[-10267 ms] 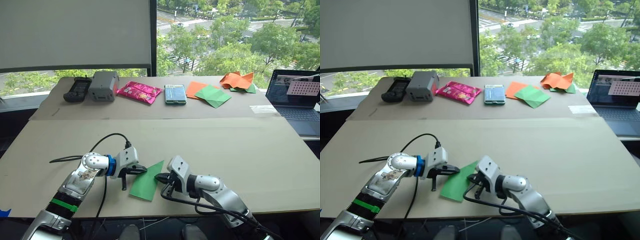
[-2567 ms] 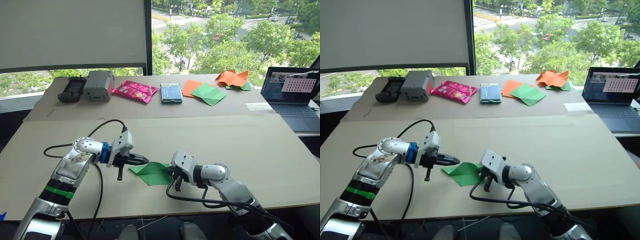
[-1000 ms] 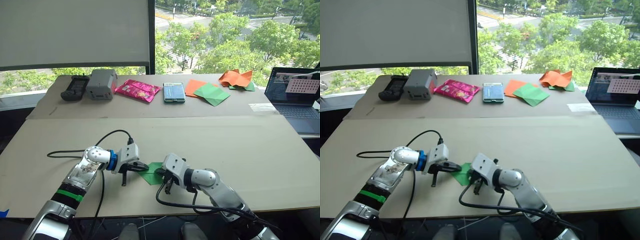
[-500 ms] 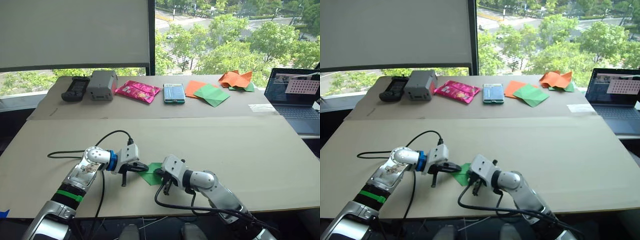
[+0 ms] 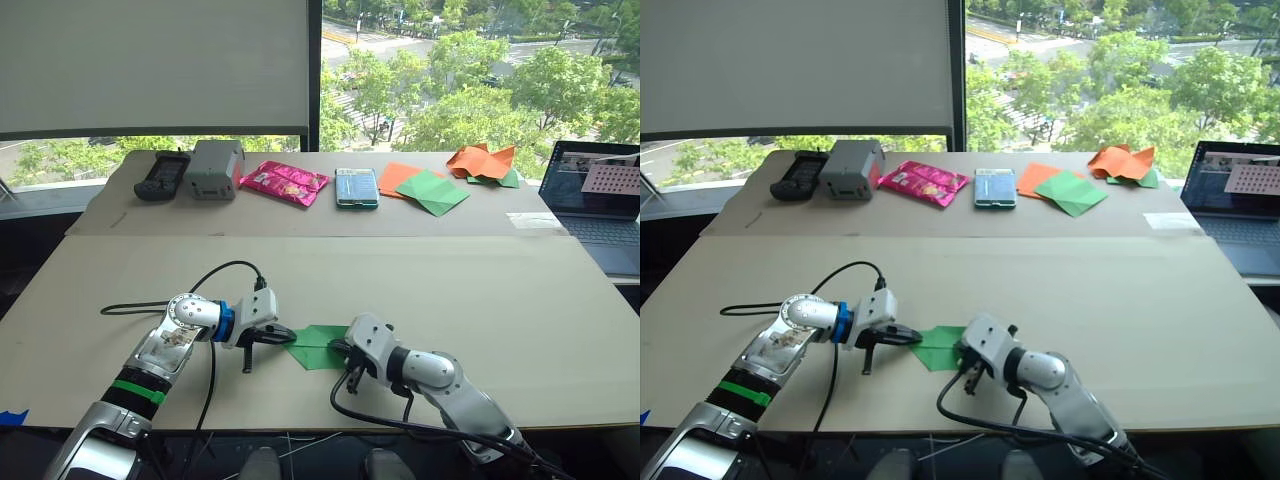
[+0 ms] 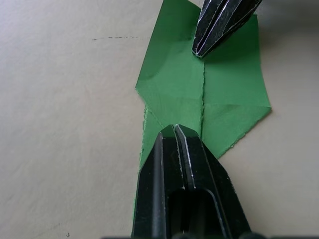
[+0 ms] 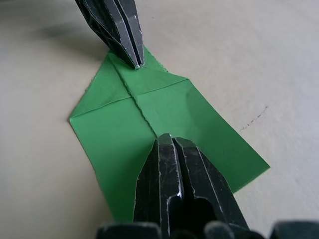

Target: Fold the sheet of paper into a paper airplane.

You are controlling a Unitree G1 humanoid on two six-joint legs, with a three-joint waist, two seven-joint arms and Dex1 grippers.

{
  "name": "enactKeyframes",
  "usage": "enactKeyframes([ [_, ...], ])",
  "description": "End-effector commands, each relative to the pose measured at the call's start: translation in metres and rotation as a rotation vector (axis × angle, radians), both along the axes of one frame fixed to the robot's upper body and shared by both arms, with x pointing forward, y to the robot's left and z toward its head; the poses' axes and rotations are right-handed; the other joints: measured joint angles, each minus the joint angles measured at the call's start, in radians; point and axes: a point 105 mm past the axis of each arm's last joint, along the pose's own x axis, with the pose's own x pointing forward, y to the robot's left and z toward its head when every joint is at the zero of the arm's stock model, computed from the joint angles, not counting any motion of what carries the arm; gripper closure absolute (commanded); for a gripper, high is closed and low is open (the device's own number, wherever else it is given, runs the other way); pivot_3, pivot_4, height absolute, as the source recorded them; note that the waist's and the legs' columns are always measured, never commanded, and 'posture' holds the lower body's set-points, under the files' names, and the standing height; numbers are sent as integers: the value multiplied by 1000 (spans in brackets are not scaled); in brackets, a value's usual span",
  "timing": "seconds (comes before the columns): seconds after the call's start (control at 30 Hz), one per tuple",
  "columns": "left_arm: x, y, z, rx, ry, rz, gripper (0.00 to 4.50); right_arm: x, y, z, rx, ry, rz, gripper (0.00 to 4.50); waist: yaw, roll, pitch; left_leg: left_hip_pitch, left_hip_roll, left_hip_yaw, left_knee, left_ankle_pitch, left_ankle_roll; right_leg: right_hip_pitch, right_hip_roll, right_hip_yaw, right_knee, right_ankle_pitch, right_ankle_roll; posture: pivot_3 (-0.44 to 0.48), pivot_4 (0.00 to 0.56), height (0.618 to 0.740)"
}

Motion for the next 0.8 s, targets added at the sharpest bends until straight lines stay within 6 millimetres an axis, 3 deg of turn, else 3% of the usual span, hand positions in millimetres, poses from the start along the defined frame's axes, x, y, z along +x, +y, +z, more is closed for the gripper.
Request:
enactKeyframes([
  [0.03, 0, 6, -4, 41, 3, 4, 4500, -10, -38, -43, -123, 177, -128, 4462, 0, 0, 0, 0, 0, 0, 0, 0, 0, 0, 0, 0, 0, 0, 0, 0, 150, 718],
  [0.43, -2, 3, -8, 44, 4, -10, 4500, -21, -67, -42, -139, 210, -229, 4462, 2, -2, -3, 0, 0, 0, 0, 0, 0, 0, -1, -1, -1, -1, 0, 0, 150, 718],
  [0.5, -2, 2, -7, 43, 3, -11, 4500, -17, -64, -30, -99, 172, -229, 4462, 3, -2, -3, 0, 0, 0, 0, 0, -1, 0, -2, -1, -1, -1, 0, 0, 150, 718],
  [0.67, -1, 2, -7, 47, -1, -16, 4500, -7, -33, 43, 178, -54, -145, 4462, 2, -2, 1, -1, -1, 0, 0, 0, -1, -1, -2, -1, -1, -1, 0, 0, 150, 718],
  [0.8, -1, 3, -6, 48, -3, -17, 4500, -14, -19, 59, 241, -81, -67, 4462, -4, -1, 3, -3, 0, 1, 0, 0, 0, -4, -2, -1, -1, -1, 0, 0, 150, 718],
])
